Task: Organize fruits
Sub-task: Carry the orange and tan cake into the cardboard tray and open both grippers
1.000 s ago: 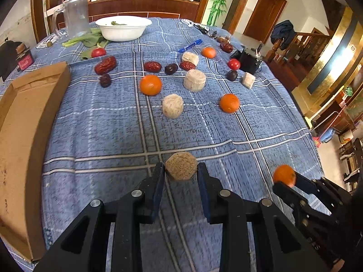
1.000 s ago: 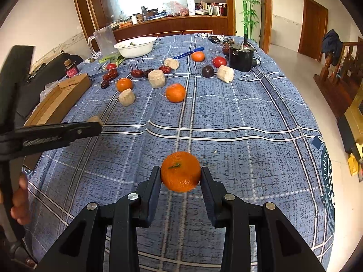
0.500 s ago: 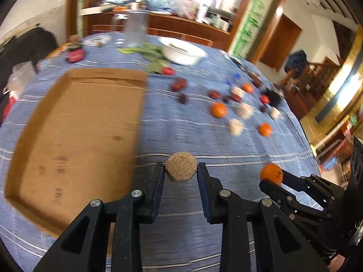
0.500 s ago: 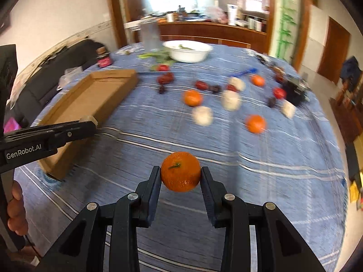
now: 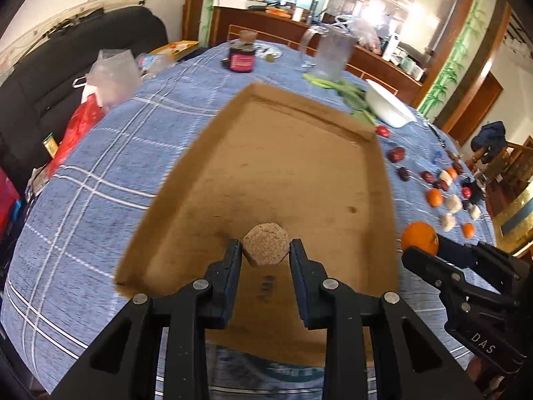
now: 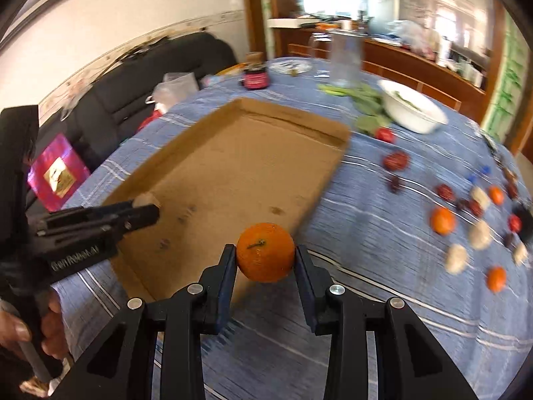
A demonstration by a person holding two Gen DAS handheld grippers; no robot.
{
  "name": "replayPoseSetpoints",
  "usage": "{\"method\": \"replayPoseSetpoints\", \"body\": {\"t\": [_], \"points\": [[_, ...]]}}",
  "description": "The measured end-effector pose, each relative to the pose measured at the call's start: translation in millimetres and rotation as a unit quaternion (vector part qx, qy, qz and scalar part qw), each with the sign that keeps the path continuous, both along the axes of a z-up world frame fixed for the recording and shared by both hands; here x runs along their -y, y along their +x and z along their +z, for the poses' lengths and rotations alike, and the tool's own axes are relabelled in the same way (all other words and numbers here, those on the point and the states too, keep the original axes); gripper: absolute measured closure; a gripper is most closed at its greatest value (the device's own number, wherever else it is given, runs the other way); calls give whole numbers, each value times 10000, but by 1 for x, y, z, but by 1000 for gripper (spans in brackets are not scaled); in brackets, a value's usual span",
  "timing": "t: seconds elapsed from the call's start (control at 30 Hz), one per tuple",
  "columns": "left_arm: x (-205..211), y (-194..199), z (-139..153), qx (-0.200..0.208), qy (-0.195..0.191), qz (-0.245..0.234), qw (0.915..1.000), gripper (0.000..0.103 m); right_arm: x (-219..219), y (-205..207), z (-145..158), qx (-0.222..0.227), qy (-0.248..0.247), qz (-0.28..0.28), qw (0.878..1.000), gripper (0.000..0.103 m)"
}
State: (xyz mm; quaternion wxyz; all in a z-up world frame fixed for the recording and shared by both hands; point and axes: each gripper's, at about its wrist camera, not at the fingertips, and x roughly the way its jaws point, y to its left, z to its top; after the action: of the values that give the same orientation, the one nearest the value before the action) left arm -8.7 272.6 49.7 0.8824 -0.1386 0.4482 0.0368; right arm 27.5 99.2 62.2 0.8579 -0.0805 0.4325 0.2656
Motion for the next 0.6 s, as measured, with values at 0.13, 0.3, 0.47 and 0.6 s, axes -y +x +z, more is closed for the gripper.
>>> {"method": "replayPoseSetpoints", "body": {"t": [0.13,0.3,0.47,0.6], "points": [[-13,3,-10,-114,33,61,9999,75,-31,8,-12,-110,-89,175,9997,65],[-17,4,-16,-152,49,22,9999,74,-52,17,-29,-250,-256,243,9991,65],[-19,5,-19,-165,125,9,9998,74,-58,24,-42,-377,-330,223,9985,65],[-21,3,-20,-178,164,61,9997,74,-58,27,-46,-449,-303,189,9984,64]]}}
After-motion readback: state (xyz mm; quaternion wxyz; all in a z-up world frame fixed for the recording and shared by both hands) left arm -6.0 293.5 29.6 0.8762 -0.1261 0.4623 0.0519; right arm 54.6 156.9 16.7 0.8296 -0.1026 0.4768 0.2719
